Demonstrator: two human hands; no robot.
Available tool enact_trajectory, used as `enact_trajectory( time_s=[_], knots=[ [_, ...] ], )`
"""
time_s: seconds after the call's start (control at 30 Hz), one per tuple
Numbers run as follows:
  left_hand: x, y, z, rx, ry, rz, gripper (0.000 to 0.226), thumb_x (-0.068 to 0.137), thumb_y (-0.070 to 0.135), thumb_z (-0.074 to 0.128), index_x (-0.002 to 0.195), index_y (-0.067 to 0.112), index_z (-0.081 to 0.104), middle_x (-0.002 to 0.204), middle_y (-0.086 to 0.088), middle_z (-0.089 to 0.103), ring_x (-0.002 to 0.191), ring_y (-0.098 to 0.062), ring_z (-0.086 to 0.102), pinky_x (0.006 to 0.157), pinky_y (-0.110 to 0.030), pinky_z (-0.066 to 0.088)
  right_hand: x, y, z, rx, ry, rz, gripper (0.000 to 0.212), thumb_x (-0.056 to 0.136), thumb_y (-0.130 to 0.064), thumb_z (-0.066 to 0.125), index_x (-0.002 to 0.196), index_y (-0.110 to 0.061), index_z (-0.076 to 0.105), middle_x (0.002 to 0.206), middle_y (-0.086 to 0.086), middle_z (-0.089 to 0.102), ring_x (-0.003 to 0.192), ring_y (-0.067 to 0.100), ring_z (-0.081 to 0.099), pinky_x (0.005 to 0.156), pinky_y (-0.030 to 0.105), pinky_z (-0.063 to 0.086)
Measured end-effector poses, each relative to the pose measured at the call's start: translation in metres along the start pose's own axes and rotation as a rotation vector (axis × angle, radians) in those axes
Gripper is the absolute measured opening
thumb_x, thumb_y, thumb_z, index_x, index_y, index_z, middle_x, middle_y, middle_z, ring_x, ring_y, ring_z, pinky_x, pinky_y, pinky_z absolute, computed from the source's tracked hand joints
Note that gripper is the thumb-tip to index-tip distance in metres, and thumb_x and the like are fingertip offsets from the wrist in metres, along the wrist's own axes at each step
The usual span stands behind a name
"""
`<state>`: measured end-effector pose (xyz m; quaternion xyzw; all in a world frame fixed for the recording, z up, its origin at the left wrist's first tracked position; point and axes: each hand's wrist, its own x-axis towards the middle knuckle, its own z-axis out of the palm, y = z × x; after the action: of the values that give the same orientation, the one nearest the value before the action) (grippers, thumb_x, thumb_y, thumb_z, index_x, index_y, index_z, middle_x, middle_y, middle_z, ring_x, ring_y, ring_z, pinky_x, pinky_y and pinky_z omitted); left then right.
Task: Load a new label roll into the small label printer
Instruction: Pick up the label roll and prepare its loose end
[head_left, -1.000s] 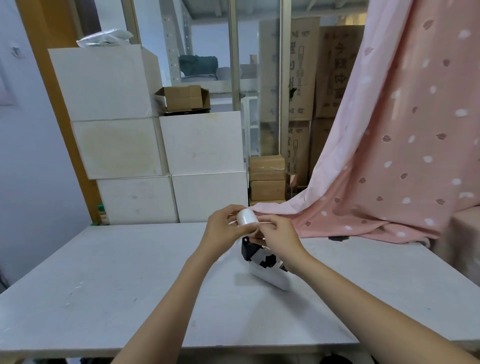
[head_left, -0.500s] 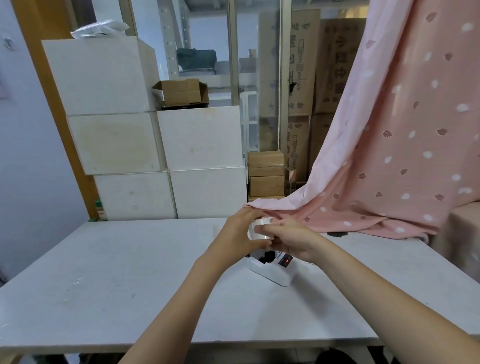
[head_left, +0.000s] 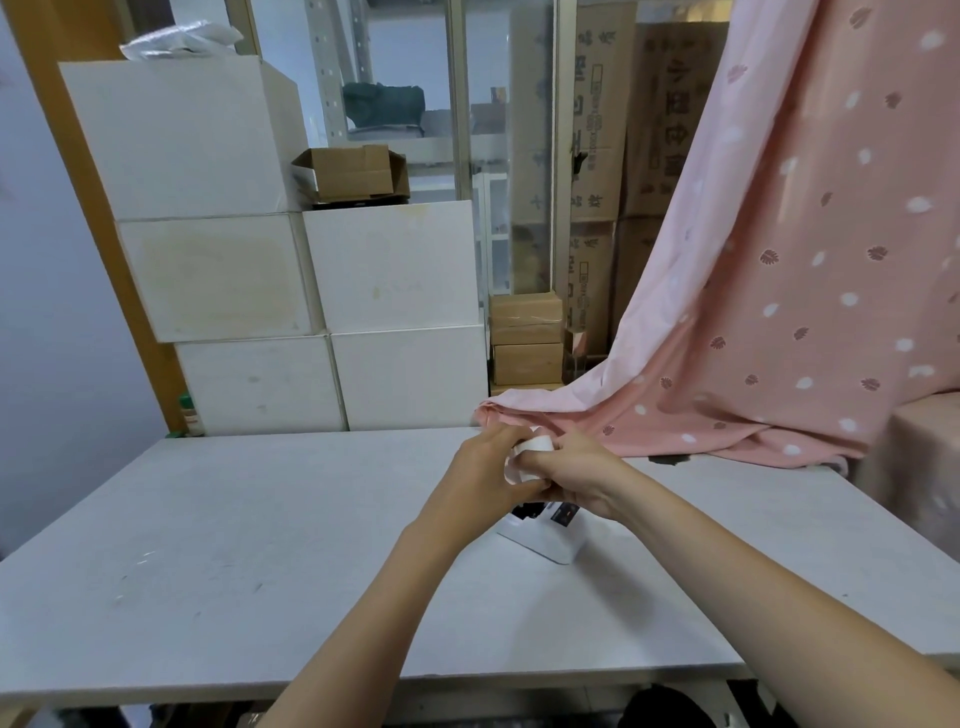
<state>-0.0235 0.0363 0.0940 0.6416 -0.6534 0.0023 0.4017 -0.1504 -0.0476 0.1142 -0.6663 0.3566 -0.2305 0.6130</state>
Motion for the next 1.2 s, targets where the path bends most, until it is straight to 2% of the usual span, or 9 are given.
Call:
enact_trajectory(
  time_s=[0.2,0.33,0.47,0.63,0.73,0.83,1.03,1.1,1.2],
  knots=[
    [-0.001,0.001,0.004,0.031,-0.012,0.031,0.047,0.079,0.024,0.078,0.123,0.018,0.061,0.113,0.004,0.064,0.095,-0.012,0.057,0.082,-0.024,0.049,0.000,0.001,0.003,0.015,0.018,0.006,0.017,0.091,0.000,0.067,0.108,-0.004,0.068,0.091,0.011,0.072,0.078,0.021,0.073,0.056,0.027,0.062],
    [0.005,0.004,0.010,0.081,-0.056,0.000,0.058,0.074,0.017,0.076,0.128,0.017,0.057,0.122,0.002,0.061,0.106,-0.017,0.057,0.087,-0.030,0.050,0.001,-0.001,0.008,-0.179,0.110,0.027,0.025,0.088,-0.008,0.072,0.110,-0.006,0.063,0.082,0.009,0.069,0.064,0.020,0.070,0.049,0.024,0.057],
    [0.009,0.007,0.015,0.124,-0.062,-0.025,0.051,0.077,0.014,0.077,0.125,0.012,0.060,0.115,-0.006,0.067,0.102,-0.025,0.061,0.076,-0.026,0.044,0.002,-0.003,0.012,-0.359,0.202,0.024,0.015,0.089,-0.012,0.069,0.086,-0.013,0.055,0.076,0.004,0.062,0.070,0.020,0.064,0.045,0.020,0.045],
    [0.004,0.004,0.007,-0.034,0.019,-0.046,0.036,0.076,0.022,0.081,0.110,0.021,0.068,0.088,0.011,0.066,0.080,-0.007,0.058,0.064,-0.010,0.040,0.000,-0.004,0.002,-0.008,0.024,0.010,0.012,0.093,-0.016,0.072,0.098,-0.004,0.072,0.092,0.012,0.075,0.079,0.023,0.072,0.074,0.034,0.063],
    [-0.001,-0.001,0.001,-0.217,0.063,-0.103,0.036,0.076,0.028,0.084,0.109,0.025,0.070,0.092,0.014,0.071,0.087,-0.001,0.064,0.075,-0.009,0.048,-0.006,-0.007,-0.010,0.137,-0.095,0.058,0.036,0.100,-0.028,0.068,0.120,0.001,0.070,0.089,0.017,0.071,0.077,0.025,0.072,0.101,0.049,0.058],
    [-0.005,-0.003,-0.002,-0.319,0.054,-0.137,0.043,0.073,0.028,0.088,0.112,0.026,0.069,0.102,0.013,0.073,0.100,0.001,0.066,0.090,-0.012,0.050,-0.010,-0.005,-0.021,0.315,-0.202,0.131,0.039,0.105,-0.025,0.059,0.134,0.001,0.061,0.091,0.015,0.073,0.070,0.020,0.075,0.109,0.050,0.051],
    [-0.005,-0.002,0.002,-0.267,0.041,-0.108,0.044,0.075,0.028,0.085,0.115,0.026,0.068,0.106,0.014,0.071,0.102,-0.002,0.065,0.088,-0.019,0.053,-0.008,-0.002,-0.026,0.273,-0.226,0.117,0.040,0.100,-0.023,0.068,0.133,0.000,0.067,0.128,0.024,0.070,0.097,0.027,0.072,0.106,0.045,0.055],
    [-0.006,-0.002,0.006,-0.220,0.052,-0.097,0.045,0.074,0.032,0.084,0.115,0.026,0.067,0.106,0.016,0.069,0.102,-0.002,0.063,0.086,-0.016,0.051,-0.005,-0.001,-0.024,0.210,-0.174,0.098,0.040,0.093,-0.022,0.077,0.126,0.000,0.072,0.119,0.021,0.072,0.097,0.028,0.070,0.095,0.039,0.061],
    [-0.007,-0.003,0.012,-0.188,0.050,-0.103,0.050,0.075,0.030,0.083,0.121,0.025,0.065,0.110,0.014,0.068,0.103,-0.004,0.062,0.086,-0.016,0.051,-0.003,-0.001,-0.018,0.070,-0.082,0.057,0.031,0.088,-0.016,0.082,0.111,0.003,0.075,0.088,0.011,0.080,0.073,0.021,0.076,0.074,0.029,0.062]
  ],
)
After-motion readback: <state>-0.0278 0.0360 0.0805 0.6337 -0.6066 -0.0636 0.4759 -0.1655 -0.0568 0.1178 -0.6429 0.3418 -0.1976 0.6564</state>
